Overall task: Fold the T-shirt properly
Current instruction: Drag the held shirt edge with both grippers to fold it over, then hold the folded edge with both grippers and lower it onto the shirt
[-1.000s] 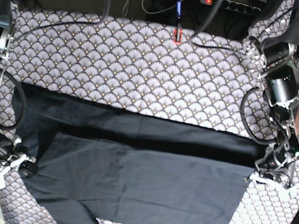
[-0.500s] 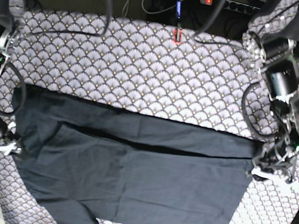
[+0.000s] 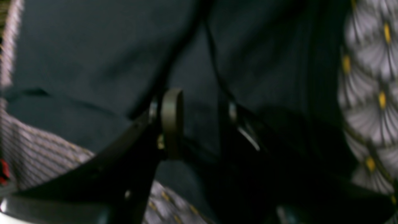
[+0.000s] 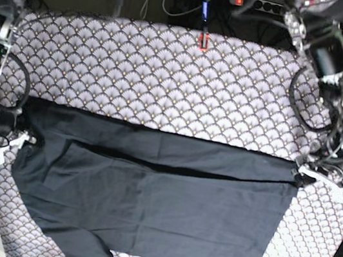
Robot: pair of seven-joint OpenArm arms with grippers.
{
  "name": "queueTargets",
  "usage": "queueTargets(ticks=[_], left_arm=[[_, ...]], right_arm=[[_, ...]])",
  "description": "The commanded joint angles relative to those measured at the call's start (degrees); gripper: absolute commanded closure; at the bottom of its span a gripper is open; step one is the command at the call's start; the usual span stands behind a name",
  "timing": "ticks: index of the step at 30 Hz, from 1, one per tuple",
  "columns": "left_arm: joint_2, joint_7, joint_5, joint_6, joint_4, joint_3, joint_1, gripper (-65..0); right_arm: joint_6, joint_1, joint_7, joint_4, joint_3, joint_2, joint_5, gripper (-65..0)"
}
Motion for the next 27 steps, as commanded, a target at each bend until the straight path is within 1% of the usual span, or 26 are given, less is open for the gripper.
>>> queueTargets(ticks=[1, 2, 4, 7, 9, 12, 15, 19, 27], left_arm=[[-0.68, -0.71, -2.40, -1.11, 2.78, -0.03, -0.34, -41.2], [-0.68, 0.25, -3.72, -1.99, 4.81, -0.12, 1.24, -41.1], [-0.68, 0.69, -5.39, -2.52, 7.36, -0.12, 4.49, -40.7], [-0.68, -1.06, -5.65, -2.61, 7.71, 0.06, 7.39, -40.8], [-0.60, -2.21, -6.09, -2.61, 6.65, 0.41, 8.36, -40.8], [-0.51, -2.56, -5.65, -2.61, 4.81, 0.76, 8.54, -40.8], [-0.60, -2.65, -5.65, -2.61, 2.70, 0.76, 8.45, -40.8], [-0.68, -2.65, -5.65, -2.61, 0.41, 0.76, 7.48, -40.9], [-0.77, -2.56, -5.56, -2.34, -0.29, 0.76, 4.67, -41.0]], right_arm=[[0.56, 1.86, 1.62, 1.03, -0.18, 1.88, 1.41, -20.6], [0.56, 1.69, 1.36, 1.12, -0.35, 2.76, 1.41, -20.6], [0.83, 0.90, 0.92, 1.20, -0.35, 4.61, 1.41, -20.6], [0.83, -2.53, 1.00, 4.90, -0.35, 6.28, 1.41, -20.6], [0.83, -6.05, 1.00, 10.26, -0.35, 6.72, 1.41, -20.6], [0.56, -12.11, 0.92, 18.70, 0.00, 6.72, 1.41, -20.6], [0.56, -16.33, 1.18, 22.74, 0.09, 6.63, 1.41, -20.6], [0.56, -18.97, 1.53, 23.88, 0.09, 5.75, 1.50, -20.6], [0.56, -20.55, 4.34, 23.53, 0.00, 6.10, 1.41, -20.6]])
